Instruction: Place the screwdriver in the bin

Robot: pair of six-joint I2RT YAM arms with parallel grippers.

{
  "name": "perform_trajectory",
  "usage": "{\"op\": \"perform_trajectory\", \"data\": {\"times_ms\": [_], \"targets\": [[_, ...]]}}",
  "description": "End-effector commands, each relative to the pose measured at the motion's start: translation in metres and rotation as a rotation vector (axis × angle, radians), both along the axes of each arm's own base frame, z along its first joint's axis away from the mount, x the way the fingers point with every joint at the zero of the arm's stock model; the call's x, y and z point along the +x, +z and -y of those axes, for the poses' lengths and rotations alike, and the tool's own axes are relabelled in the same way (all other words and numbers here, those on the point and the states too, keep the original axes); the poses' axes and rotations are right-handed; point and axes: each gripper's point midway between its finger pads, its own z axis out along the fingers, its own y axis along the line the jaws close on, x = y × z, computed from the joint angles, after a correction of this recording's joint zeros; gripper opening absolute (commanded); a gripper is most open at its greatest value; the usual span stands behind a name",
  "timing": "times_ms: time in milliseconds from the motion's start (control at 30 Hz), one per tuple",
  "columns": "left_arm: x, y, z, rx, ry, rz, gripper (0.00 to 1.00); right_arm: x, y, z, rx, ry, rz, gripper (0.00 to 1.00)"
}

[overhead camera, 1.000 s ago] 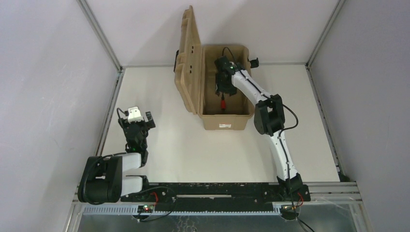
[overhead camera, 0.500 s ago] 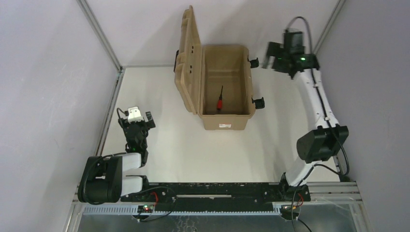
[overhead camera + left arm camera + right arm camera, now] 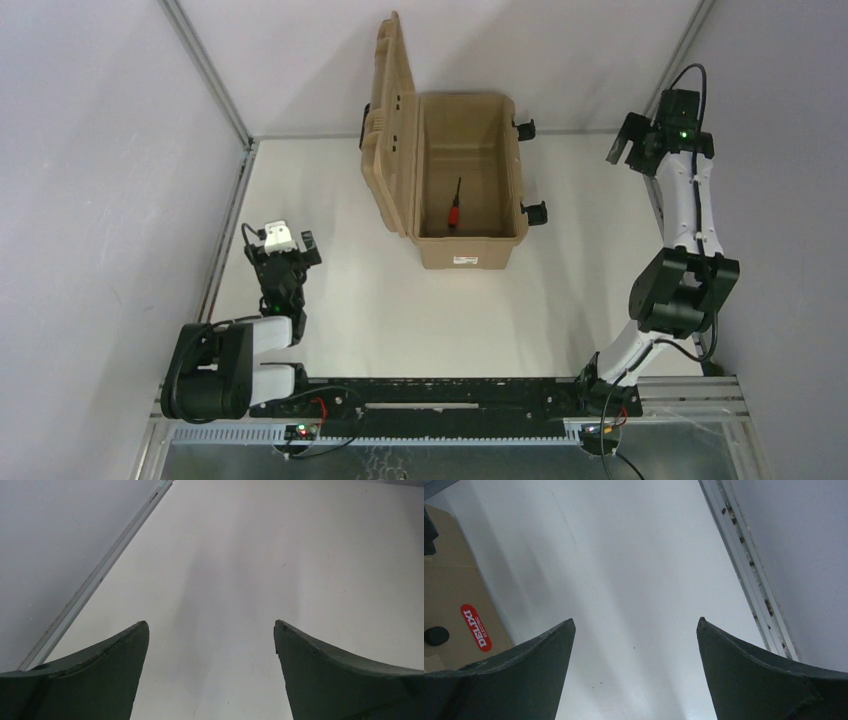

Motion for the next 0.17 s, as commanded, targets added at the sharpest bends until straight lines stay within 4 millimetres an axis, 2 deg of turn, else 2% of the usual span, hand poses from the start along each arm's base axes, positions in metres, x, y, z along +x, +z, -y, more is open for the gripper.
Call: {"op": "perform_trajectory", "data": {"times_ms": [0,133], "targets": [[0.014,0.031,-0.001,-0.001,0.002,0.100,1.00,0.000,0.014,0.002,-0.040,0.006,0.038,1.00],[0.014,0.032,-0.001,-0.001,0.001,0.100,1.00,0.002,0.024,-0.007,-0.022,0.024,0.074,1.00]]}}
